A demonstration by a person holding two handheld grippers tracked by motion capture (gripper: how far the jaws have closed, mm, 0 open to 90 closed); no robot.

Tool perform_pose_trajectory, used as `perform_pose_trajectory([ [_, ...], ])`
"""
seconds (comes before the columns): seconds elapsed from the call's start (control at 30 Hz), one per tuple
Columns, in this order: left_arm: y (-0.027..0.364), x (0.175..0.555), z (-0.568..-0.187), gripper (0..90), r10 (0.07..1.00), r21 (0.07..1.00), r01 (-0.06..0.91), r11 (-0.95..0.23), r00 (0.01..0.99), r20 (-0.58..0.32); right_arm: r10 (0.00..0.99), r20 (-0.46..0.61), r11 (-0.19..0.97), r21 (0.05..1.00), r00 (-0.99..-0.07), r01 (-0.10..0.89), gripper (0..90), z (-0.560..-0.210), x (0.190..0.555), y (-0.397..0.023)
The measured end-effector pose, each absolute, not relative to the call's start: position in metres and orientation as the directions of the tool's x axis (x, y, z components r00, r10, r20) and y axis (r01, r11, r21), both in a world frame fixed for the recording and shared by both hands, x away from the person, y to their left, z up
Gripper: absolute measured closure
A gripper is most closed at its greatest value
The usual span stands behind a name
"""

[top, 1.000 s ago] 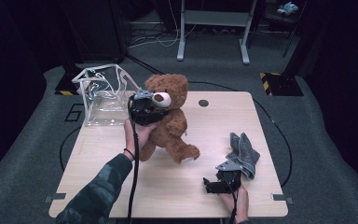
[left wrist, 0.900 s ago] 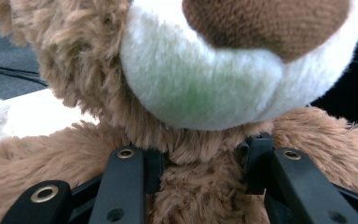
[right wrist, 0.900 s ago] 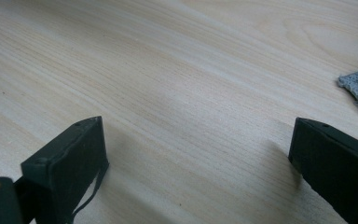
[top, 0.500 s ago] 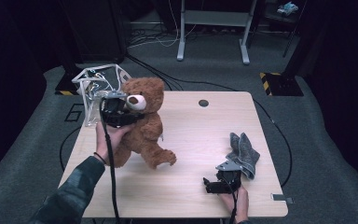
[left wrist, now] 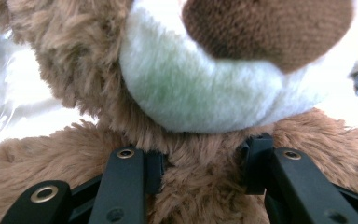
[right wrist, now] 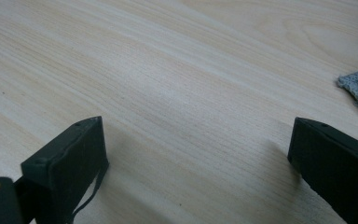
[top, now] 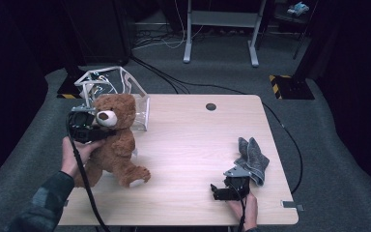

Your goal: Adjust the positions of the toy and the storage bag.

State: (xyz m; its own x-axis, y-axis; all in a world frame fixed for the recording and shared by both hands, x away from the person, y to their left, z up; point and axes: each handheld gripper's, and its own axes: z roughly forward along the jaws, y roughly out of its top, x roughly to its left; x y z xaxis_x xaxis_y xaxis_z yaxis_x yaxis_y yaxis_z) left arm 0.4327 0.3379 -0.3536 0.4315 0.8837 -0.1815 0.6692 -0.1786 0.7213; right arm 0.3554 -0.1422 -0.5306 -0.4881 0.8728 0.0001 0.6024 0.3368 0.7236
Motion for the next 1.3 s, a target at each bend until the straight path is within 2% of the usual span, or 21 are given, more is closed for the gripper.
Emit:
perform_pose_trajectory([
  [0.23,0.359,0.430,-0.365,61.4,0.888,0.663,0.715,-0.222,0.428,-0.165,0.873,0.000,0.337,0.724,-0.488,0.602,3.6,-0.531,0.355,-0.142],
  [0.67,0.379,0.432,-0.404,61.5,0.904,0.557,0.806,-0.200,0.371,-0.212,0.872,-0.002,0.338,0.724,-0.489,0.601,3.6,-0.531,0.355,-0.142],
  [0.93,0.380,0.450,-0.419,60.2,0.911,0.526,0.831,-0.182,0.344,-0.228,0.873,-0.004,0.339,0.723,-0.488,0.602,3.6,-0.530,0.355,-0.142],
  [1.3,0.372,0.481,-0.444,57.0,0.905,0.430,0.868,-0.249,0.367,-0.216,0.872,-0.003,0.340,0.723,-0.490,0.602,3.6,-0.530,0.356,-0.142],
])
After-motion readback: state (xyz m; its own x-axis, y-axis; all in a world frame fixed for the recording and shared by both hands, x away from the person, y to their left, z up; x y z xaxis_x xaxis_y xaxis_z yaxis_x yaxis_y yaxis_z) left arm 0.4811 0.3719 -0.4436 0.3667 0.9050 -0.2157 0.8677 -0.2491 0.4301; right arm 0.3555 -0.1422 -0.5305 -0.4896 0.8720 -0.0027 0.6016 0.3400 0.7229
